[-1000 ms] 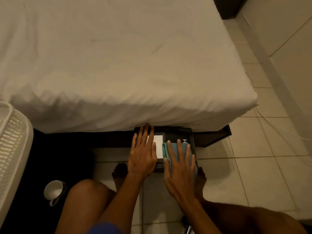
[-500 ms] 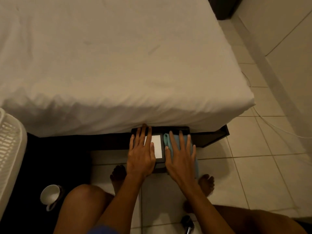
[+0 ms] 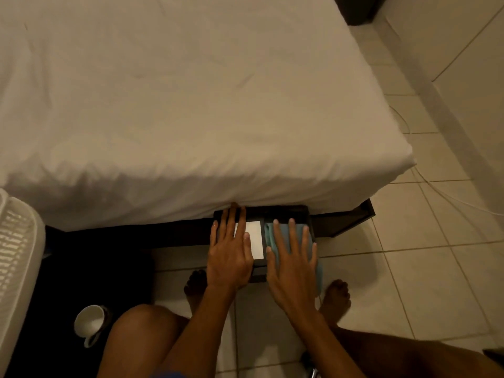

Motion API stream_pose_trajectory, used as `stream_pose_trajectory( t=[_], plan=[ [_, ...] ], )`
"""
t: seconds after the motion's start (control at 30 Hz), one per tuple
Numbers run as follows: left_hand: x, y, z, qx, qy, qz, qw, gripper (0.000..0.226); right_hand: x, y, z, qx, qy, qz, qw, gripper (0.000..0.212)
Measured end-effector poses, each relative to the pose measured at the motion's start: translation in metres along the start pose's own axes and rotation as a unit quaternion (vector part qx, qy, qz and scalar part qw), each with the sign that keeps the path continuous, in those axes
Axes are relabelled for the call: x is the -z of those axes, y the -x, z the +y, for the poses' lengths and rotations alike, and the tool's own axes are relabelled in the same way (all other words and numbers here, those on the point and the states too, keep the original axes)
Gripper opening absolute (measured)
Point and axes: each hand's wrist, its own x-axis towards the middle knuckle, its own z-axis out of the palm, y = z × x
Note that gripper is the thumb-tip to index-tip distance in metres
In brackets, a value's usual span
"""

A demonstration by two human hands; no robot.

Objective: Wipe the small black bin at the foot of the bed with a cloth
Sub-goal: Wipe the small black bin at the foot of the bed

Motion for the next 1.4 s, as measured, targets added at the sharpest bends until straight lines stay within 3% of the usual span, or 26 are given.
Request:
stream_pose_trajectory(
  t=[0.1,0.23,0.43,0.63,0.83,1.03,1.2,1.33,1.4],
  plan=[
    [-0.001,0.000,-0.001,-0.001,-0.006,0.002,1.000,0.058,-0.003,0.003,0.009,0.043,0.006,-0.019,0.999,0.058],
    [0.000,-0.001,0.001,-0.006,-0.004,0.009,1.000,0.057,0.002,-0.037,0.006,-0.010,0.003,0.016,1.000,0.058],
    [-0.001,-0.001,0.000,-0.003,0.005,-0.008,1.000,0.059,-0.002,0.018,0.019,0.046,-0.021,-0.021,0.999,0.057],
    [-0.001,-0.001,-0.001,-0.005,-0.005,-0.004,1.000,0.058,-0.005,-0.004,0.010,-0.041,-0.026,0.029,0.998,0.058],
    [-0.001,-0.001,-0.002,-0.006,-0.007,-0.015,1.000,0.058,-0.010,0.031,0.001,0.011,-0.032,0.008,0.999,0.059],
    [0.002,-0.001,0.000,-0.007,0.000,-0.015,1.000,0.058,-0.004,0.013,0.014,-0.062,-0.035,0.063,0.995,0.056],
    [0.001,-0.002,-0.001,-0.006,0.003,-0.012,1.000,0.059,-0.009,0.026,0.010,0.022,-0.013,0.003,1.000,0.057],
    [0.001,-0.002,-0.001,-0.011,-0.003,-0.008,1.000,0.058,-0.001,-0.002,0.025,-0.040,-0.019,0.028,0.999,0.057],
    [0.002,-0.001,-0.001,-0.009,-0.003,-0.012,1.000,0.058,-0.003,0.015,0.017,-0.031,-0.029,0.017,0.999,0.058]
  ],
)
